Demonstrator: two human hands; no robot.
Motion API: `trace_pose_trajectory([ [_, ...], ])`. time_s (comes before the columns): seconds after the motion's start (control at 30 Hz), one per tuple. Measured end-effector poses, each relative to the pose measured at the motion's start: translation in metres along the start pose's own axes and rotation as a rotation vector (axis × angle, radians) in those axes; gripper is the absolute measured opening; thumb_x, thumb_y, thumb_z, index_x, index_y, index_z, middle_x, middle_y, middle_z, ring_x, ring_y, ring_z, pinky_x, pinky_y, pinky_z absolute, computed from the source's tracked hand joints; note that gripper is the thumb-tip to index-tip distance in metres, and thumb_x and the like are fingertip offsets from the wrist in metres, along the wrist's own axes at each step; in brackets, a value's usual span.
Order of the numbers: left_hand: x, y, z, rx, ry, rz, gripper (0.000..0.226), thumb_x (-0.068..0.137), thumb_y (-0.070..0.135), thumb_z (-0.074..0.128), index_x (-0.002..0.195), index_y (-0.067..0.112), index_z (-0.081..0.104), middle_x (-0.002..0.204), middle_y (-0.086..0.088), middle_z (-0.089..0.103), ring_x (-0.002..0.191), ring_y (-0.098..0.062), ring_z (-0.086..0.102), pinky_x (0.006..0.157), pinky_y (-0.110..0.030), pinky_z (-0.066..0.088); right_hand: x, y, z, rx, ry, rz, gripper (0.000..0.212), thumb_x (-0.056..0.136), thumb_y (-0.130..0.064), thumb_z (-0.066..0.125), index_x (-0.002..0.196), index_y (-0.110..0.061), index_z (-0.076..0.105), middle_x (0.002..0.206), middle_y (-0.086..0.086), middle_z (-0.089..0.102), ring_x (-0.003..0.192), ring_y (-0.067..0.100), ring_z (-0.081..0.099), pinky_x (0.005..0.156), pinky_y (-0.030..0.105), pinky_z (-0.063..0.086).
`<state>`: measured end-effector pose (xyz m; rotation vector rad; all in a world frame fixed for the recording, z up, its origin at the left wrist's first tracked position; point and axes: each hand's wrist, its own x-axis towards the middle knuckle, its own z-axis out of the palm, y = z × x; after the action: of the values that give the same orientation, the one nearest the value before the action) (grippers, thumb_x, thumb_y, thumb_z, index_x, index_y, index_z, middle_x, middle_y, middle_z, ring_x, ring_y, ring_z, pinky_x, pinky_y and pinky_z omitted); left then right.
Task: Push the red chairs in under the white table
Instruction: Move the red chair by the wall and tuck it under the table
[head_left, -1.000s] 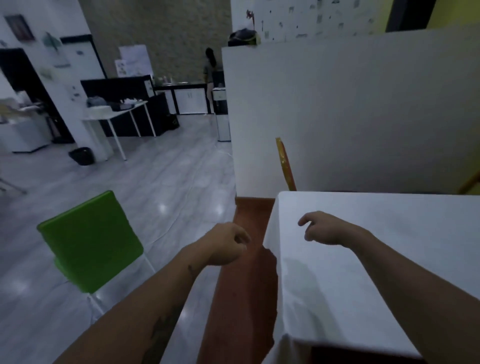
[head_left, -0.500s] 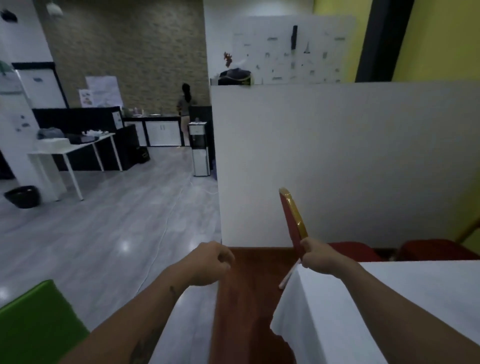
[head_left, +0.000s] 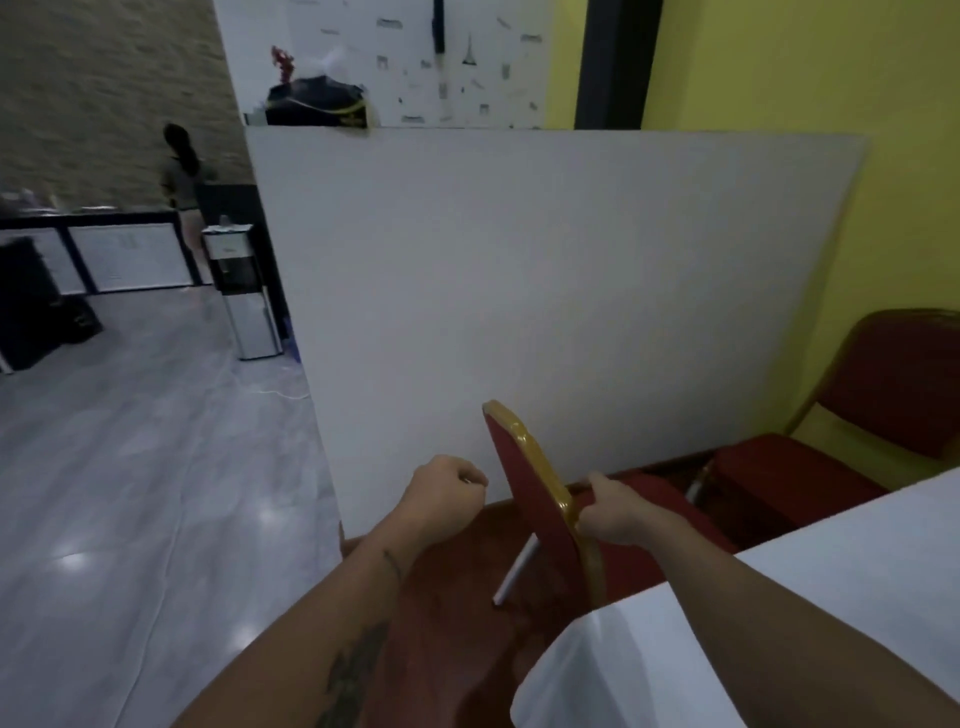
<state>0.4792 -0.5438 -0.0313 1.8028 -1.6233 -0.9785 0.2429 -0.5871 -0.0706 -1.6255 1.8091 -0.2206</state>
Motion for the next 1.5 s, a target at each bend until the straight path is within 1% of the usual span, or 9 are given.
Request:
trace_pose_trajectory([
  [0.1, 0.055, 0.007, 0.006, -0.070, -0.018, -0.004, 0.018, 0.085, 0.016, 0.057, 0.091, 0.025, 0.071, 0.102, -0.007, 0.073, 0.094, -0.023, 0.069, 0.087, -0.036, 0.058, 0.035, -0.011, -0.003, -0.007, -0.067, 0.020, 0.072, 0.083, -0.028, 0.074, 0.148, -0.013, 0.046, 0.145, 0.012, 0.053, 0.123, 0.026, 0.054, 0.094, 0.031, 0.046],
  [0.27, 0.131, 0.020, 0.026, -0.177, -0.064, -0.083, 0.012, 0.086, 0.022, 0.060, 0.074, 0.022, 0.061, 0.088, -0.006, 0.068, 0.091, -0.028, 0.067, 0.080, -0.039, 0.059, 0.065, -0.018, 0.004, -0.113, -0.098, 0.071, 0.056, 0.076, -0.041, 0.075, 0.128, -0.024, 0.060, 0.124, 0.004, 0.064, 0.110, 0.023, 0.062, 0.090, 0.032, 0.052],
  [0.33, 0.166, 0.024, 0.040, -0.246, -0.103, -0.146, 0.014, 0.081, 0.028, 0.060, 0.089, 0.016, 0.063, 0.096, -0.012, 0.068, 0.092, -0.031, 0.066, 0.072, -0.042, 0.062, 0.076, -0.020, 0.005, -0.167, -0.098, 0.119, 0.057, 0.075, -0.040, 0.076, 0.127, -0.022, 0.060, 0.126, 0.006, 0.065, 0.113, 0.026, 0.064, 0.090, 0.033, 0.053],
  [0.47, 0.206, 0.031, 0.062, -0.417, -0.162, -0.289, 0.063, 0.075, 0.027, 0.064, 0.131, 0.009, 0.040, 0.121, -0.016, 0.061, 0.098, -0.033, 0.063, 0.069, -0.042, 0.058, 0.094, -0.028, 0.006, -0.187, -0.118, 0.241, 0.069, 0.073, -0.038, 0.080, 0.135, -0.018, 0.057, 0.132, 0.008, 0.063, 0.115, 0.028, 0.062, 0.096, 0.039, 0.053],
  [0.63, 0.253, 0.020, 0.071, -0.470, -0.206, -0.454, 0.088, 0.058, 0.024, 0.066, 0.139, 0.008, 0.035, 0.123, -0.020, 0.056, 0.102, -0.041, 0.061, 0.085, -0.055, 0.055, 0.102, -0.046, 0.030, -0.211, 0.016, 0.376, 0.056, 0.075, -0.039, 0.071, 0.128, -0.022, 0.061, 0.129, 0.008, 0.063, 0.115, 0.032, 0.063, 0.094, 0.040, 0.053],
  [0.77, 0.271, 0.011, 0.077, -0.565, -0.266, -0.527, 0.076, 0.064, 0.013, 0.064, 0.135, 0.013, 0.034, 0.107, -0.020, 0.059, 0.084, -0.036, 0.064, 0.075, -0.058, 0.058, 0.097, -0.061, 0.034, -0.235, 0.025, 0.449, 0.037, 0.083, -0.025, 0.063, 0.118, -0.014, 0.066, 0.122, 0.013, 0.065, 0.110, 0.034, 0.065, 0.081, 0.038, 0.050],
  [1.0, 0.273, 0.014, 0.070, -0.554, -0.162, -0.539, 0.067, 0.084, 0.015, 0.066, 0.140, 0.002, 0.031, 0.122, -0.019, 0.058, 0.088, -0.030, 0.054, 0.076, -0.038, 0.049, 0.100, -0.070, 0.039, -0.260, 0.019, 0.492, 0.032, 0.082, -0.025, 0.063, 0.113, -0.014, 0.067, 0.114, 0.011, 0.068, 0.103, 0.033, 0.067, 0.075, 0.035, 0.048],
  [1.2, 0.283, 0.019, 0.071, -0.398, -0.139, -0.468, 0.067, 0.084, 0.021, 0.067, 0.138, -0.002, 0.035, 0.126, -0.022, 0.058, 0.095, -0.033, 0.060, 0.071, -0.037, 0.043, 0.107, -0.070, 0.033, -0.250, 0.052, 0.467, 0.025, 0.083, -0.023, 0.060, 0.106, -0.016, 0.066, 0.104, 0.008, 0.066, 0.096, 0.031, 0.066, 0.075, 0.036, 0.047],
  [1.5, 0.324, 0.045, 0.092, -0.358, -0.208, -0.420, 0.067, 0.079, 0.026, 0.068, 0.134, 0.000, 0.039, 0.126, -0.021, 0.059, 0.103, -0.037, 0.063, 0.082, -0.043, 0.053, 0.136, -0.072, 0.019, -0.199, 0.155, 0.583, 0.008, 0.085, -0.020, 0.061, 0.093, -0.018, 0.061, 0.101, 0.008, 0.065, 0.091, 0.029, 0.064, 0.075, 0.034, 0.045],
])
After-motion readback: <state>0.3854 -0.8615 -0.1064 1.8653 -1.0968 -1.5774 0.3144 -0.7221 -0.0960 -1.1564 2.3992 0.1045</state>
